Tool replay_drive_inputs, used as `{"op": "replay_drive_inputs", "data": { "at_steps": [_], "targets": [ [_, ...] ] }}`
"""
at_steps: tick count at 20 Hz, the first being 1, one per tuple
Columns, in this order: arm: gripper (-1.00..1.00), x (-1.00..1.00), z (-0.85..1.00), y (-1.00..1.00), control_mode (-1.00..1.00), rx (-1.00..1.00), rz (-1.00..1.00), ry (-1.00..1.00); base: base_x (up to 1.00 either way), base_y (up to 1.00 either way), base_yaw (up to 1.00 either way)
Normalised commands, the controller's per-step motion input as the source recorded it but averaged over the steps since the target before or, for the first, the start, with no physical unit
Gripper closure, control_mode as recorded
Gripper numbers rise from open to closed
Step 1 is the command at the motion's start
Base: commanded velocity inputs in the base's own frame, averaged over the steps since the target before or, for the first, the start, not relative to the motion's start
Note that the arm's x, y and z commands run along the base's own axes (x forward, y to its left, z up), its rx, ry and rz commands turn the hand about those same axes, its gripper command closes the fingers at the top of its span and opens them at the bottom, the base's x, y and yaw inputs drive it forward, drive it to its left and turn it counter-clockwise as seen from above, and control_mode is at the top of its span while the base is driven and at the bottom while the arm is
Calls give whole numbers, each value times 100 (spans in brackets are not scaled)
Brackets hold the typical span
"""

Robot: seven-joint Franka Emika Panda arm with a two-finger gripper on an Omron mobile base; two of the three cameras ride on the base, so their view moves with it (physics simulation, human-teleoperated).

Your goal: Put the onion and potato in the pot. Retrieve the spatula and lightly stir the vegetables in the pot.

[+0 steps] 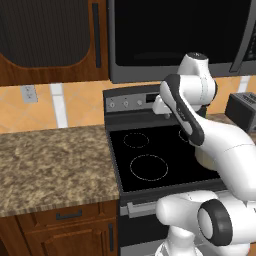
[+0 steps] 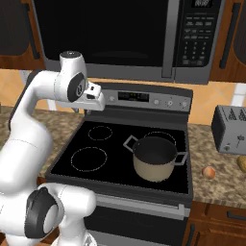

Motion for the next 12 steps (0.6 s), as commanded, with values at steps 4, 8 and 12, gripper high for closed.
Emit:
{"op": "replay_drive_inputs", "data": {
  "at_steps": [4,8,12],
  "targets": [
    [-100,-63,-12,0,-100,0,0,-14,0,0,0],
    [-100,-79,-6,0,-100,0,0,-20,0,0,0],
    [-100,-24,6,0,-100,0,-1,-2,0,0,0]
  ]
}}
